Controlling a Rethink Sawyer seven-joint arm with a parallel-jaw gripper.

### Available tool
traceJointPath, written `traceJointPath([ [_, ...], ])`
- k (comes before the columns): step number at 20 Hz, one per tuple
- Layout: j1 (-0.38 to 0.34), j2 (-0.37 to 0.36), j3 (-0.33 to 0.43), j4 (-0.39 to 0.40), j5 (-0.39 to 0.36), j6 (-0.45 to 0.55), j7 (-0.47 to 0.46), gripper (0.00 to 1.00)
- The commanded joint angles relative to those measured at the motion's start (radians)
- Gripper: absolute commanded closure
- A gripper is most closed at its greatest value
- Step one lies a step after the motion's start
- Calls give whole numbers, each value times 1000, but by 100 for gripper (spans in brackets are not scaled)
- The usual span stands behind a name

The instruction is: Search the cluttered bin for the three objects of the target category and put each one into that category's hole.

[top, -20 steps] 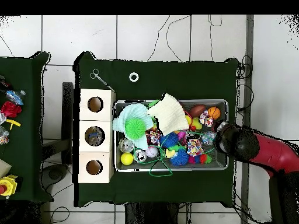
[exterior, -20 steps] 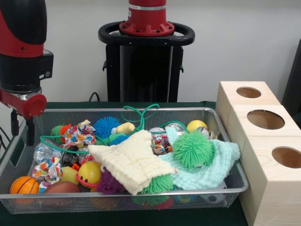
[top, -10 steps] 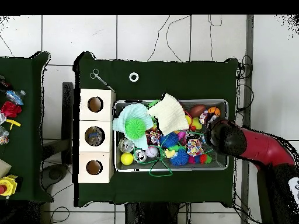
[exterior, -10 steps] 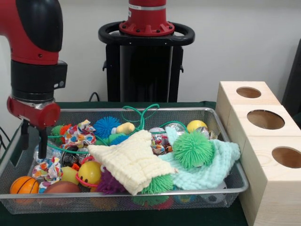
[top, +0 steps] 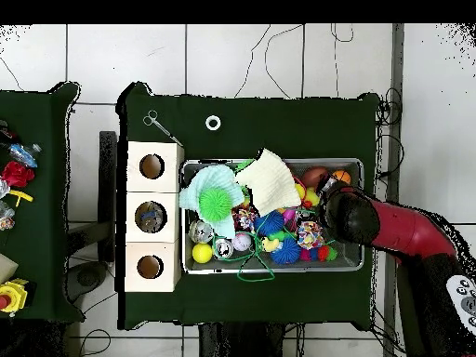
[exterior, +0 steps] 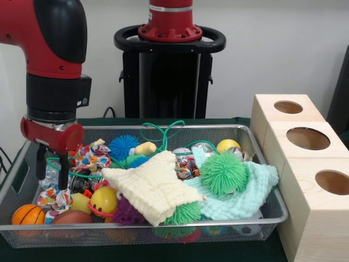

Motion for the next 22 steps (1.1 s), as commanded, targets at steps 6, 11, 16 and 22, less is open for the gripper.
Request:
traceJointPath([
  [6,-18,20,1,98,-9,39,13,0],
  [11,-16,17,1,106,-10,48,6,0],
  [16,-8,30,-9,107,-23,39,6,0],
  [22,-24,55,-15,128,-52,10,-11,0],
])
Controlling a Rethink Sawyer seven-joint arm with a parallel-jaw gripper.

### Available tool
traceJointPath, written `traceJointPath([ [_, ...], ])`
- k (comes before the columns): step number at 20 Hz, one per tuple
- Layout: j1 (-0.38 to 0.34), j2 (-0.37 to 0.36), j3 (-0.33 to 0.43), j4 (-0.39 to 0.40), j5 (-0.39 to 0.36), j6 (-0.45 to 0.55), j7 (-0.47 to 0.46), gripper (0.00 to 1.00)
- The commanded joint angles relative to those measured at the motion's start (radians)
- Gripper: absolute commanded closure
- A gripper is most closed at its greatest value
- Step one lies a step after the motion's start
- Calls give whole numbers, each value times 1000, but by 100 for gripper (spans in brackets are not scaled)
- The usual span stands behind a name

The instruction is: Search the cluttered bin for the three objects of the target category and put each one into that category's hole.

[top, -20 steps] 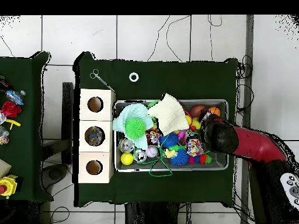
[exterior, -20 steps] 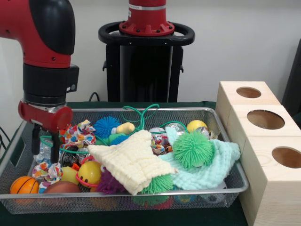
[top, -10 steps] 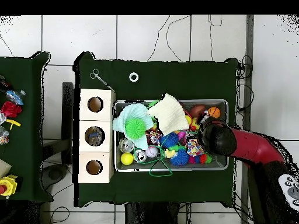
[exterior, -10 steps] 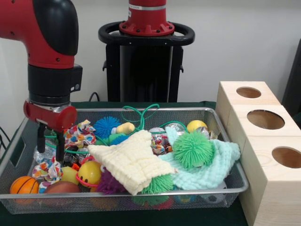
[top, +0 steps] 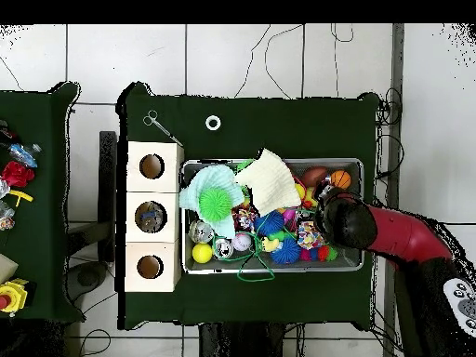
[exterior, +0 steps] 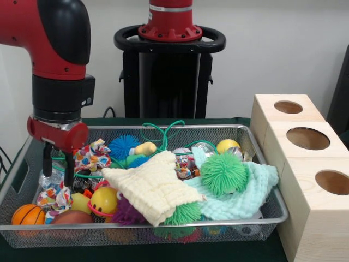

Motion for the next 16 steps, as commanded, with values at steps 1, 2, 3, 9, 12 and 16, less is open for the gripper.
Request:
traceJointPath([
  [1,-27,56,-6,102,-54,11,-15,0],
  [2,-34,58,-3,107,-56,6,-20,0],
  [3,-40,61,-2,111,-57,4,-22,0],
  [9,-11,86,-67,115,-62,10,21,0],
  [12,13,102,-106,113,-63,21,37,0],
  [16,39,106,-153,106,-65,36,39,0],
])
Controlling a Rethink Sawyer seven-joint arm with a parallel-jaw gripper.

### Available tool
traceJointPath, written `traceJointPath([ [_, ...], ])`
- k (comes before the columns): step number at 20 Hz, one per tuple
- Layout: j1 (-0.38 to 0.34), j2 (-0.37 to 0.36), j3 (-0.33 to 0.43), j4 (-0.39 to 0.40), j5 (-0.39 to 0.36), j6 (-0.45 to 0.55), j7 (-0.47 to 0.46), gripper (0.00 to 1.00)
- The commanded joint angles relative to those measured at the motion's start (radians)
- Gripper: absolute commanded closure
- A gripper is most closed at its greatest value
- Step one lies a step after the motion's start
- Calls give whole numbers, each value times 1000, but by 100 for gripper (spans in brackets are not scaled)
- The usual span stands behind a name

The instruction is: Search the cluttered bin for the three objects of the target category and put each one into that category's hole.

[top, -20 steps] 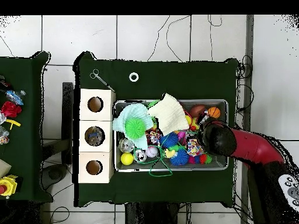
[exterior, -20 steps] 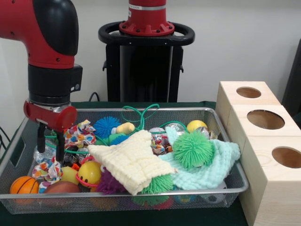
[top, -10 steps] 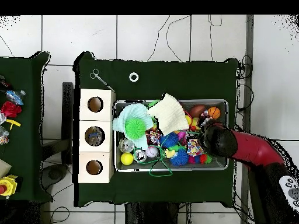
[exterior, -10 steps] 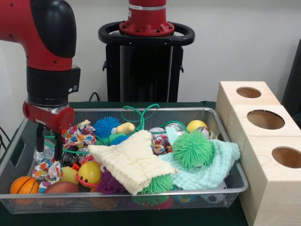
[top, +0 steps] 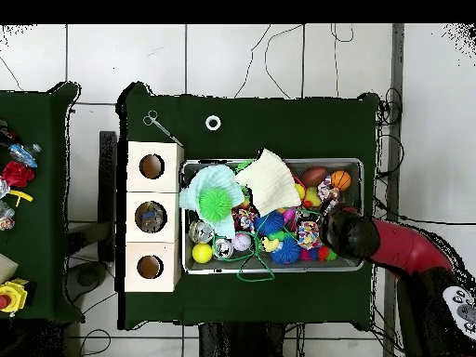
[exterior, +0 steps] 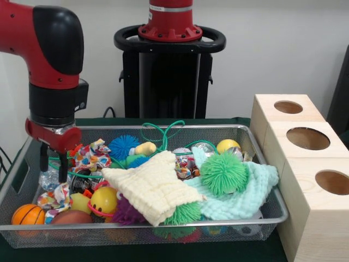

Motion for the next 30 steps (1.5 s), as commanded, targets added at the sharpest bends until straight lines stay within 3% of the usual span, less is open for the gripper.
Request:
traceJointPath([
  [1,37,55,-70,103,-65,30,42,0],
  [10,97,84,-152,63,-57,53,40,0],
  [17,104,136,-194,47,-64,-17,47,0],
  [23,100,188,-203,15,-61,-61,51,0],
  [30,53,262,-155,-54,-63,-117,14,0],
])
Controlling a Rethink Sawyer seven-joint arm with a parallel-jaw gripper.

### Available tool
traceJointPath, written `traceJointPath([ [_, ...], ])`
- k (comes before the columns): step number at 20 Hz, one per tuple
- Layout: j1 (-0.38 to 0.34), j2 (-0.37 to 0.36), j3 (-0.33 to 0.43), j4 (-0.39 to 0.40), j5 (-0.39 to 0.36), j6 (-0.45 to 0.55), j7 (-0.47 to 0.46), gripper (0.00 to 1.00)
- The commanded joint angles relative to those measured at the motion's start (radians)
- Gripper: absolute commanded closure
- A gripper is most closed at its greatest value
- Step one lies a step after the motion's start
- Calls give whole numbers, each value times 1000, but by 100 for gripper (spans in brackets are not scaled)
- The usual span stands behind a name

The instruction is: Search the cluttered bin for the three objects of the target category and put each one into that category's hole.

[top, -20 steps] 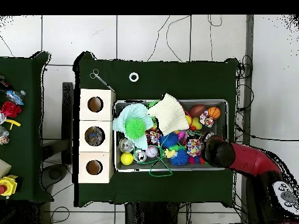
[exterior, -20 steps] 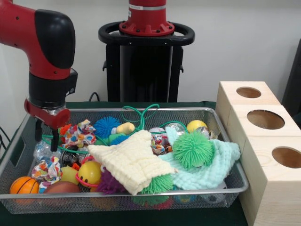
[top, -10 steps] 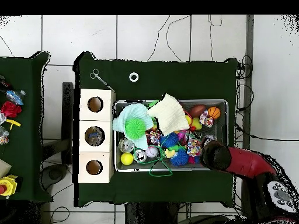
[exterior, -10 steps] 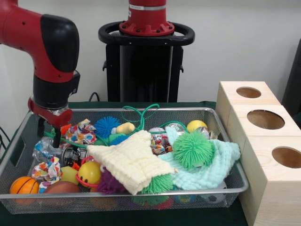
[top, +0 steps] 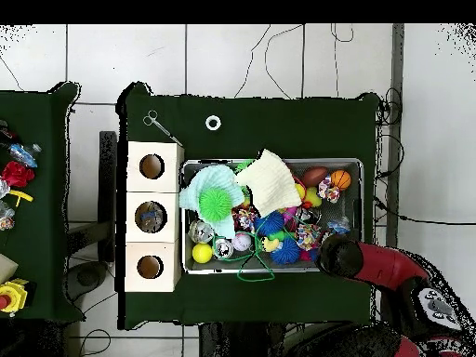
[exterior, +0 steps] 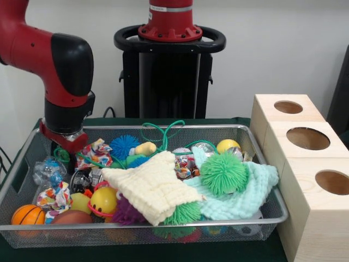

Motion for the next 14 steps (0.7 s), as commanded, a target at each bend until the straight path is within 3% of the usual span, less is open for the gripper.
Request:
traceJointPath([
  [1,-38,103,56,-59,-59,-80,6,0],
  [7,-32,68,53,-71,-85,-50,-41,0],
  [14,42,-83,-15,-72,-94,114,-87,0],
])
